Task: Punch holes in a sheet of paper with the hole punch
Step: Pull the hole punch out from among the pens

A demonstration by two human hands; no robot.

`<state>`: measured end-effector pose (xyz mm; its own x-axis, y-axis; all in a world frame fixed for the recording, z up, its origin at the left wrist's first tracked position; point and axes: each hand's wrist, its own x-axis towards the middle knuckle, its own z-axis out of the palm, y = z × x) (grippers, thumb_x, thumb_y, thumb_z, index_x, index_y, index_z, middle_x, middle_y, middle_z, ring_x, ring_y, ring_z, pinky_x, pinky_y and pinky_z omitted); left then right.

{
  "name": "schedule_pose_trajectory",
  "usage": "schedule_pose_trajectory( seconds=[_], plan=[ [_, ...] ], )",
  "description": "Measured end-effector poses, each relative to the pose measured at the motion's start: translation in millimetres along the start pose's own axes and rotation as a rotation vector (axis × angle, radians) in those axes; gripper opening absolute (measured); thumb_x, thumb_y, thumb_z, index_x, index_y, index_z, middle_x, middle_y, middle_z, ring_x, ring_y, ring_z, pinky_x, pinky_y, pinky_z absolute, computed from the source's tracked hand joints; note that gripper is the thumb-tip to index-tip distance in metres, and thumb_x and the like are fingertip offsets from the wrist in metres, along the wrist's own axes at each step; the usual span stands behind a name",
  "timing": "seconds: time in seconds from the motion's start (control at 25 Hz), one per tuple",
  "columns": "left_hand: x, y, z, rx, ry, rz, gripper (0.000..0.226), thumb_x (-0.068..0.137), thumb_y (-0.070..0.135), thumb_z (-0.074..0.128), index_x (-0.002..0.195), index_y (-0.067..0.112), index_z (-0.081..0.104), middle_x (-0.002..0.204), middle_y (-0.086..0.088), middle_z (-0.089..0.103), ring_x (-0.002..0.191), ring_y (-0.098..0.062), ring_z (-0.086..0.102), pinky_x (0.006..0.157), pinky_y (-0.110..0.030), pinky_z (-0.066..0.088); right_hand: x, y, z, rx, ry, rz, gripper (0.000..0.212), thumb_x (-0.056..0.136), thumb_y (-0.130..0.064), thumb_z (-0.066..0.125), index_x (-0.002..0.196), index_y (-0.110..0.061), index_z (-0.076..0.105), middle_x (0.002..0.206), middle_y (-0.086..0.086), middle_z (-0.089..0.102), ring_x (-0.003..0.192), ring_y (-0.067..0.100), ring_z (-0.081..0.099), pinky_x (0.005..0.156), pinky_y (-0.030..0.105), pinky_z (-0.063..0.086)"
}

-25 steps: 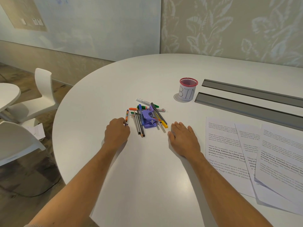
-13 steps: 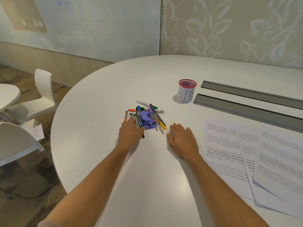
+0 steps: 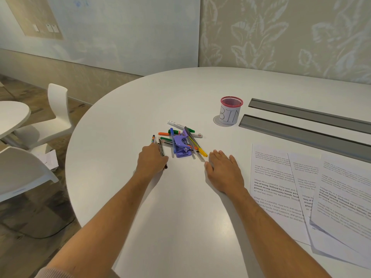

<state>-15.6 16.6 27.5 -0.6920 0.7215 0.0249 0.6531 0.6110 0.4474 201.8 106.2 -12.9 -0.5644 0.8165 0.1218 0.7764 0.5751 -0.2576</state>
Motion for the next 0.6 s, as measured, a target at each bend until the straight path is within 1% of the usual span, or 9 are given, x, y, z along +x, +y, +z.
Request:
schedule_pose_trajectory(
  seconds=[0.16, 0.28, 0.36, 0.44, 0.52, 0.6],
  plan=[
    [1, -1, -1, 0.041, 0.004, 0.029, 0.026, 0.081, 0.032, 0.07, 0.092, 0.01, 0.059, 0.094, -0.011, 0.066, 0.074, -0.025, 0.056, 0.063, -0.03, 0.043, -1, -1, -2, -0.003, 0.006, -0.007, 0.055, 0.101, -0.041, 0.023, 0.149, -0.016, 0.032, 0.158, 0.002, 0.03, 0.147, 0.018, 0.021, 0.12, 0.044, 0.01],
    [2, 4, -2, 0.04, 0.05, 0.049, 0.025, 0.084, 0.033, 0.065, 0.09, 0.009, 0.059, 0.096, -0.012, 0.065, 0.077, -0.025, 0.056, 0.064, -0.031, 0.042, -1, -1, -2, -0.003, 0.001, -0.005, 0.056, 0.101, -0.041, 0.022, 0.15, -0.016, 0.03, 0.159, 0.001, 0.029, 0.148, 0.017, 0.02, 0.121, 0.043, 0.009],
    [1, 10, 0, -0.036, 0.081, 0.044, 0.028, 0.089, 0.036, 0.059, 0.094, 0.008, 0.063, 0.096, -0.011, 0.066, 0.084, -0.028, 0.061, 0.068, -0.032, 0.046, 0, -1, -2, -0.002, -0.004, -0.003, 0.056, 0.101, -0.042, 0.022, 0.15, -0.017, 0.029, 0.159, 0.001, 0.028, 0.148, 0.017, 0.019, 0.121, 0.043, 0.009],
    [1, 16, 3, -0.145, 0.076, 0.035, 0.033, 0.09, 0.038, 0.058, 0.098, 0.007, 0.065, 0.098, -0.011, 0.066, 0.092, -0.028, 0.063, 0.074, -0.033, 0.049, 0, -1, -2, -0.001, -0.003, -0.003, 0.056, 0.101, -0.042, 0.022, 0.15, -0.017, 0.029, 0.159, 0.001, 0.028, 0.148, 0.017, 0.019, 0.121, 0.043, 0.008],
    [3, 21, 6, -0.222, 0.058, 0.024, 0.034, 0.088, 0.037, 0.062, 0.105, 0.008, 0.066, 0.105, -0.01, 0.065, 0.101, -0.026, 0.06, 0.077, -0.031, 0.044, -1, -1, -2, 0.0, -0.002, -0.002, 0.056, 0.101, -0.042, 0.022, 0.15, -0.017, 0.03, 0.159, 0.001, 0.029, 0.148, 0.017, 0.02, 0.121, 0.042, 0.008],
    [4, 24, 7, -0.272, 0.047, 0.0, 0.035, 0.086, 0.035, 0.067, 0.109, 0.008, 0.066, 0.112, -0.009, 0.065, 0.103, -0.023, 0.058, 0.079, -0.03, 0.042, -1, -1, -2, 0.0, 0.001, -0.001, 0.056, 0.101, -0.042, 0.023, 0.15, -0.017, 0.03, 0.159, 0.001, 0.029, 0.148, 0.017, 0.02, 0.121, 0.042, 0.009]
  ],
)
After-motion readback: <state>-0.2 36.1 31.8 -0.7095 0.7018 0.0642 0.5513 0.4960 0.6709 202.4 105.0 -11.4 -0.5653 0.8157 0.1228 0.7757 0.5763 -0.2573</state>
